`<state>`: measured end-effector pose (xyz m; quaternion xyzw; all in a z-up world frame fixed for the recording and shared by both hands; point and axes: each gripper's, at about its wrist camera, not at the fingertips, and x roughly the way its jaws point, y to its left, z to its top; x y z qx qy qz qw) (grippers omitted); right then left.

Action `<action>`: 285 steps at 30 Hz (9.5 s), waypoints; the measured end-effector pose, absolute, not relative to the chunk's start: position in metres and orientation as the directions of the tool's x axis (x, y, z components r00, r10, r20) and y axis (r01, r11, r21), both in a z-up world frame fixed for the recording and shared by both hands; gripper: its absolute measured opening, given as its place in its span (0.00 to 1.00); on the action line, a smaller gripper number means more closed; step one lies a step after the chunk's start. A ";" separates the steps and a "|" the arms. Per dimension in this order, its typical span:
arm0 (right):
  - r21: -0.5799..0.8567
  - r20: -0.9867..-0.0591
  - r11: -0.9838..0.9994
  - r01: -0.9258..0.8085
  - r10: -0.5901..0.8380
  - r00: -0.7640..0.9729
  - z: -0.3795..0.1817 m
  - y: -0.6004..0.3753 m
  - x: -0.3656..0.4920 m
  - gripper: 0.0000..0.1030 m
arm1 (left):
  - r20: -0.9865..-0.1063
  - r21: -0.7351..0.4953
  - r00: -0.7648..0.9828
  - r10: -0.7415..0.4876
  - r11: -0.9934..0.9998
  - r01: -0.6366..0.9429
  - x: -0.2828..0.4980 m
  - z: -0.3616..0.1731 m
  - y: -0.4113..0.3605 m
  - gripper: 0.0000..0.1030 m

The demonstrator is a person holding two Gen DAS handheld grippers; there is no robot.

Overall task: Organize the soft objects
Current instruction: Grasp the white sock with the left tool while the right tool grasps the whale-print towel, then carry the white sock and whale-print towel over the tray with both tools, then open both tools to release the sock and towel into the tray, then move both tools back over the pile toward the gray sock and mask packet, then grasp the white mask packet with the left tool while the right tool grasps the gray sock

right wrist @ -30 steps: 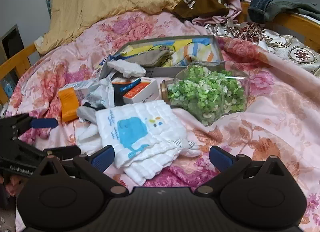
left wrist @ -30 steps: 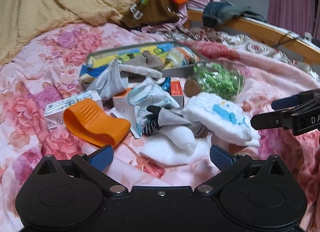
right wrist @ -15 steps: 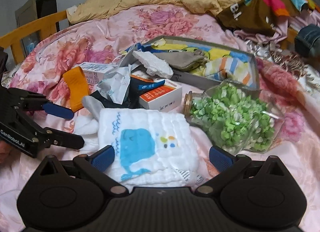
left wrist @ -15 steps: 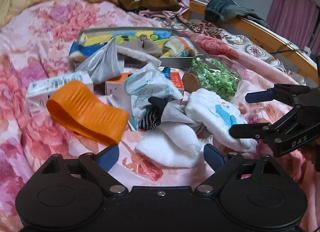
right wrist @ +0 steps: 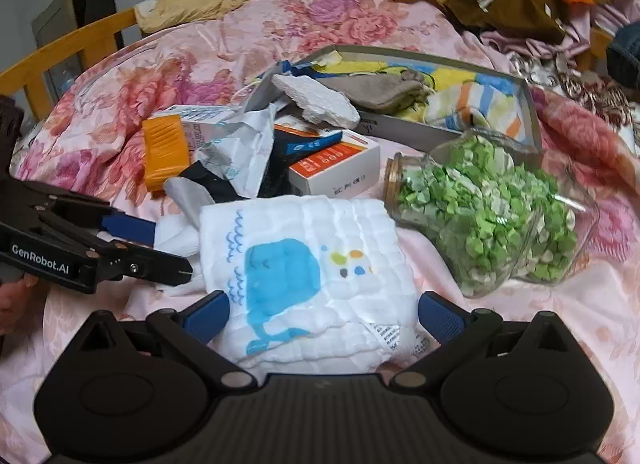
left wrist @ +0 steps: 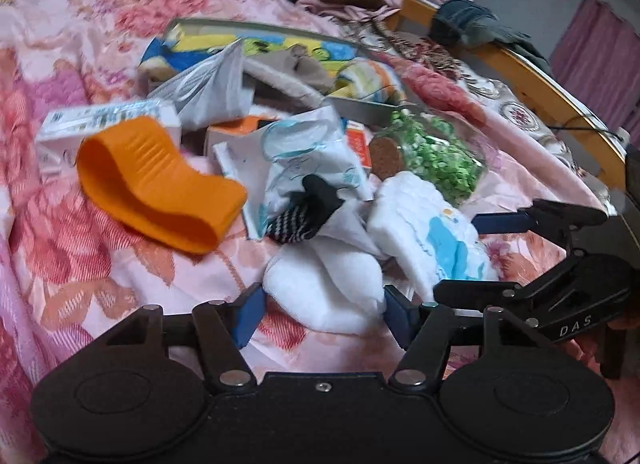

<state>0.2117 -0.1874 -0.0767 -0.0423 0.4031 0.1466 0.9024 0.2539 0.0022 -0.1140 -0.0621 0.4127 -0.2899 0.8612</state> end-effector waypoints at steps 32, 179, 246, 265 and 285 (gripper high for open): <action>0.062 -0.731 0.968 -0.244 0.211 0.649 -0.067 -0.193 0.202 0.26 | -0.678 -0.273 0.568 -0.467 0.877 0.395 0.227 -0.105 -0.015 0.07; 0.240 -0.328 0.971 -0.012 0.093 0.940 0.020 -0.249 0.196 1.00 | -0.433 -0.220 0.872 -0.231 0.964 0.146 0.238 0.028 -0.034 0.99; -0.055 -0.650 0.962 -0.268 0.169 0.741 -0.085 -0.140 0.207 0.96 | -0.524 -0.223 0.672 -0.523 0.846 0.485 0.282 -0.068 0.013 0.98; 0.031 -0.667 0.976 -0.217 0.182 0.722 -0.092 -0.150 0.226 0.82 | -0.659 -0.273 0.572 -0.488 0.864 0.423 0.322 -0.092 -0.025 0.72; 0.088 -0.700 0.980 -0.181 0.190 0.688 -0.093 -0.152 0.227 0.43 | -0.657 -0.378 0.544 -0.521 0.853 0.360 0.327 -0.094 -0.018 0.55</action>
